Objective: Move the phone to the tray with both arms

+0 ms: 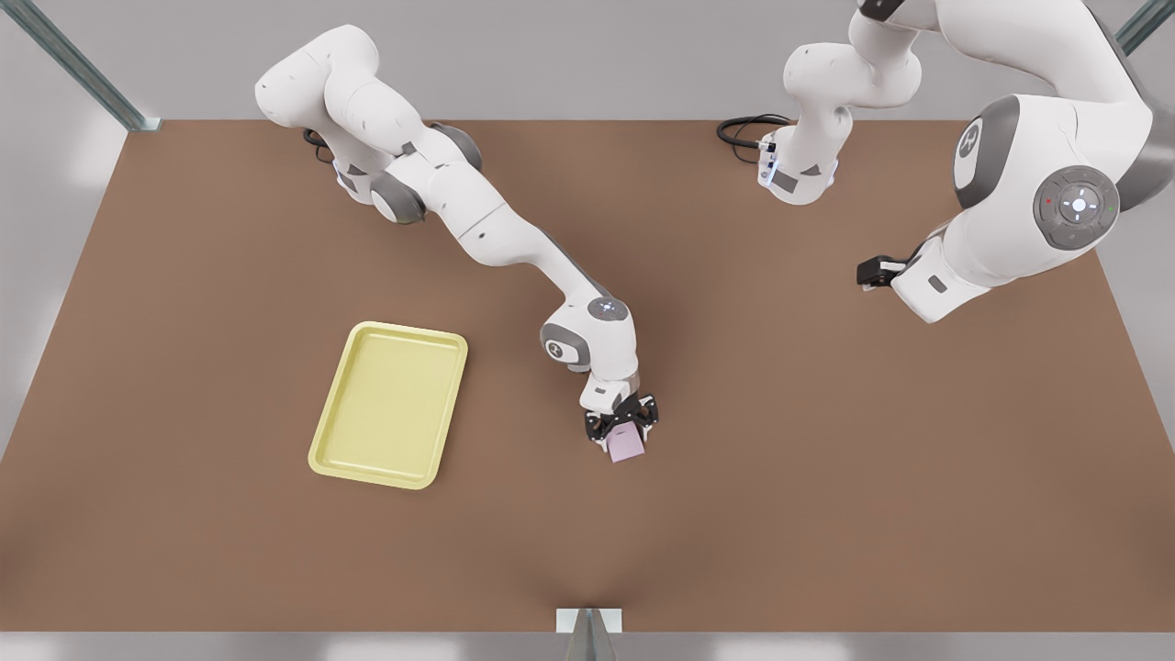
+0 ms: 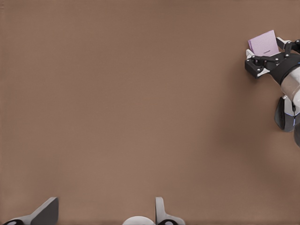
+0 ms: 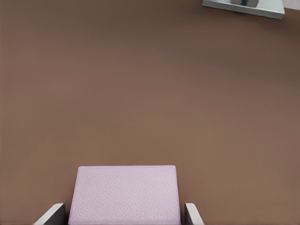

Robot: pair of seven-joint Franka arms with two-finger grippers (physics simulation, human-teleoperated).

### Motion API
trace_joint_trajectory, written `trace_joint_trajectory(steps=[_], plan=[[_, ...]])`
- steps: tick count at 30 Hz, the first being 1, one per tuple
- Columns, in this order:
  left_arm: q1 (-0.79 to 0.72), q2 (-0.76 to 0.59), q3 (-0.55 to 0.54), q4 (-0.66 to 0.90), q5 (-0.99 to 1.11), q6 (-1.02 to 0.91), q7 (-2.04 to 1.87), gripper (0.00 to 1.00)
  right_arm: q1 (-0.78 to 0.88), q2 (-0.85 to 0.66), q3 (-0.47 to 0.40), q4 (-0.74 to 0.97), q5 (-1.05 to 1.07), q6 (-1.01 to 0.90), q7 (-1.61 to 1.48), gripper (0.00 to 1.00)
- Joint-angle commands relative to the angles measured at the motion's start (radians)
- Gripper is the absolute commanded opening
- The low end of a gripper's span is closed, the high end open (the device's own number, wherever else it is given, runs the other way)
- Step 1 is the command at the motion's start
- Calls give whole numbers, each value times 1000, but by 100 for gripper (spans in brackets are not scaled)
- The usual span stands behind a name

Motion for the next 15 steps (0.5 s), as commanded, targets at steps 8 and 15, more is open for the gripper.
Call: trace_joint_trajectory(steps=[8,15], plan=[[0,-3,-1,0,1,-2,0,100,-4,-3,0,-3,0,14,-69,65],[0,-6,-1,0,3,0,0,100,-3,-47,1,-6,26,-9,-64,52]])
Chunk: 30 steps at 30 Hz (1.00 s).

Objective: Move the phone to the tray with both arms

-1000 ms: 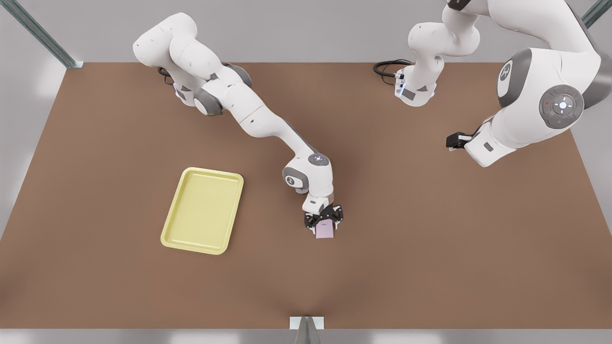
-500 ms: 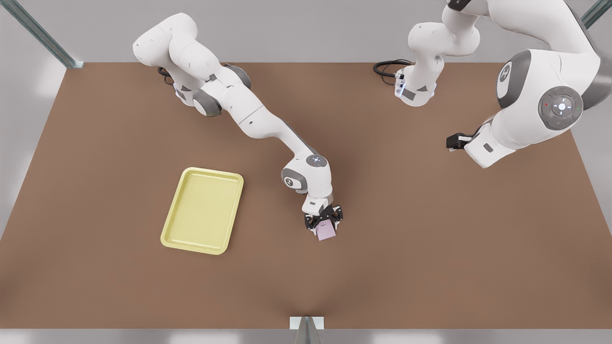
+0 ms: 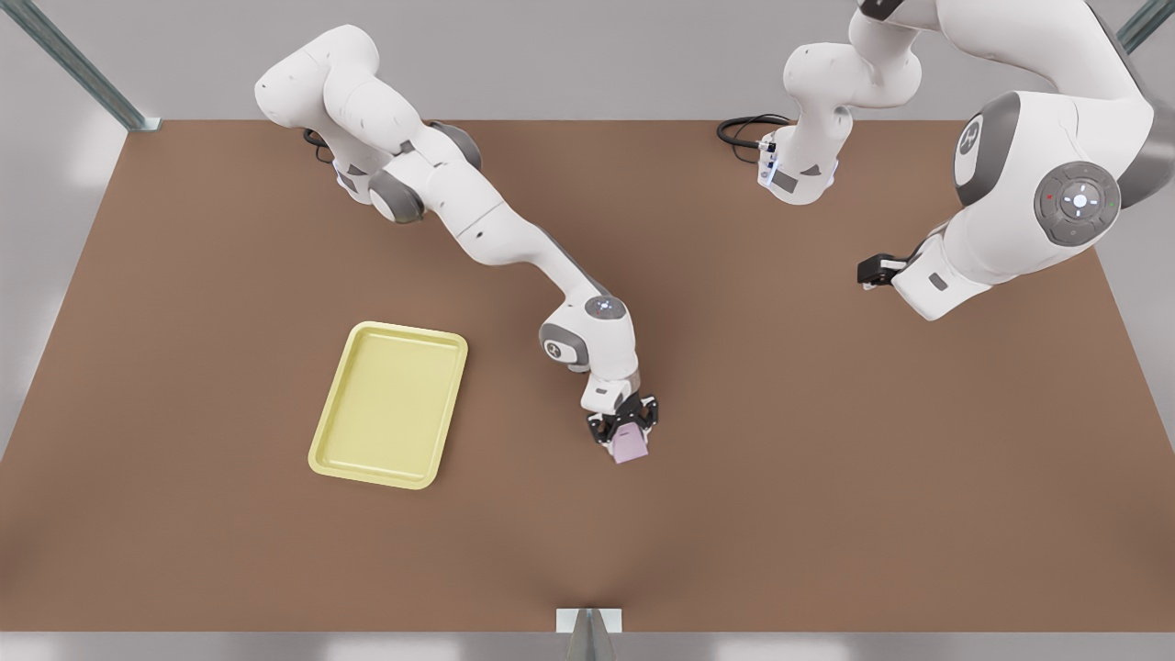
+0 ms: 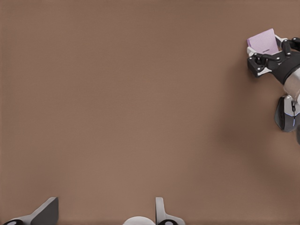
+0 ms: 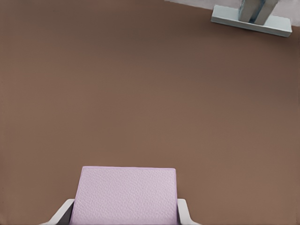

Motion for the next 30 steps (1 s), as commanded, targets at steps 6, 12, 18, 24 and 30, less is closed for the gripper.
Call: trace_joint_trajectory(steps=[6,12,18,24,30], plan=[[0,0,0,0,1,-2,0,100,-27,-359,-1,-368,117,-110,-48,54],[-1,-6,-20,2,1,-8,-7,100,-276,-887,-12,-1209,142,248,-274,54],[-1,-3,-28,2,1,-2,-27,100,-455,-947,-13,-1570,142,631,-493,56],[-1,-10,-22,-16,1,13,-78,100,-455,-827,-13,-1574,146,714,-454,100],[-14,-53,1,-89,9,152,-93,100,-465,-964,-12,-1564,146,473,-460,100]])
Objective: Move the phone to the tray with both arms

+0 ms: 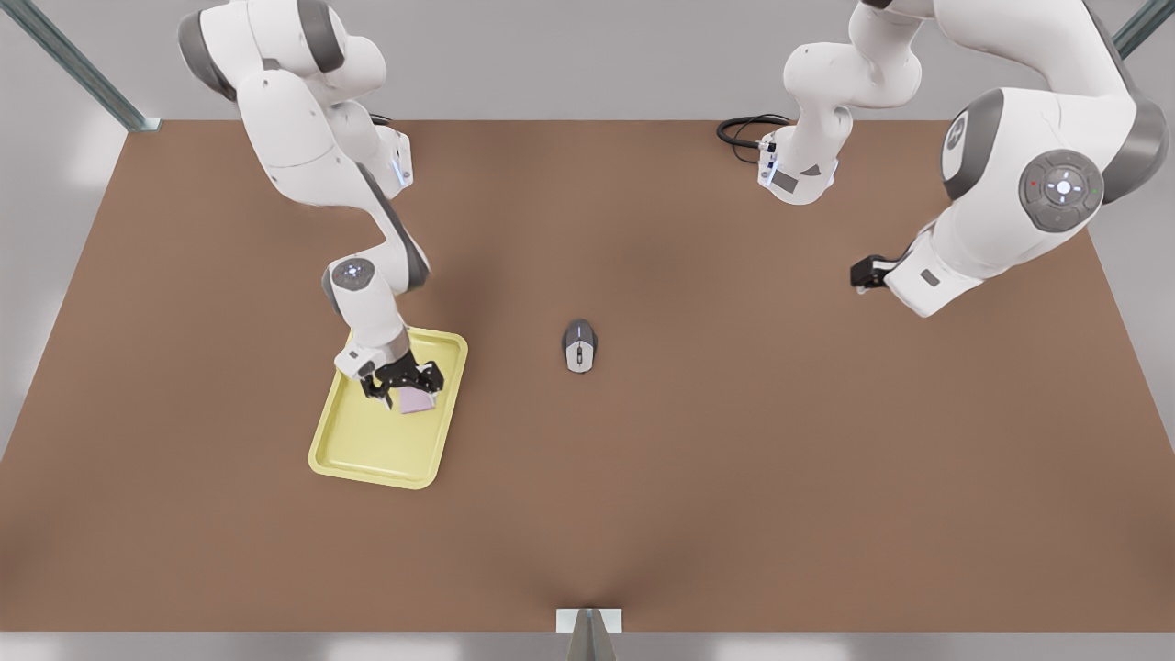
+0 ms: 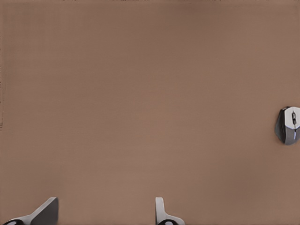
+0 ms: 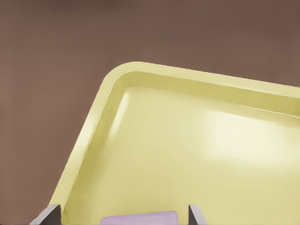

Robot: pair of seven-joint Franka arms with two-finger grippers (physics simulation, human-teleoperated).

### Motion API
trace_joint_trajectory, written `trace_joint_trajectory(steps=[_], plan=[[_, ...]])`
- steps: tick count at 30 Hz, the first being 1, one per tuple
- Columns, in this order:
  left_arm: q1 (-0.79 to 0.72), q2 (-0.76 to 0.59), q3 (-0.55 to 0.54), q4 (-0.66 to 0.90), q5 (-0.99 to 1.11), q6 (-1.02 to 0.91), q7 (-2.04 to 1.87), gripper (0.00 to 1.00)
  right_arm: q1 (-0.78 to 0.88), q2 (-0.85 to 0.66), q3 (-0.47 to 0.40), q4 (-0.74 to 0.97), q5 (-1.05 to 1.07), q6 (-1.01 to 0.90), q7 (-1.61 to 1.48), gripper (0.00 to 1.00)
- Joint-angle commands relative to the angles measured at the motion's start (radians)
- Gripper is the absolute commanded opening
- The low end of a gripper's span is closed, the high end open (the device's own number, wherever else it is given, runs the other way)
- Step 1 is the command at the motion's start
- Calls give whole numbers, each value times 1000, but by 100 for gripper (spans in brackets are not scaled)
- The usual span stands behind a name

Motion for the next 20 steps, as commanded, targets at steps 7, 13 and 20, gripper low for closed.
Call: trace_joint_trajectory(steps=[7,13,20], plan=[[-1,-12,0,0,5,-35,-51,100,-113,-409,40,271,222,-1178,-432,100],[-1,-11,0,-2,5,-57,-51,100,-422,-224,196,778,207,-1608,-468,100],[-1,8,0,9,7,-67,-51,100,-377,-247,198,758,211,-1547,-457,100]])
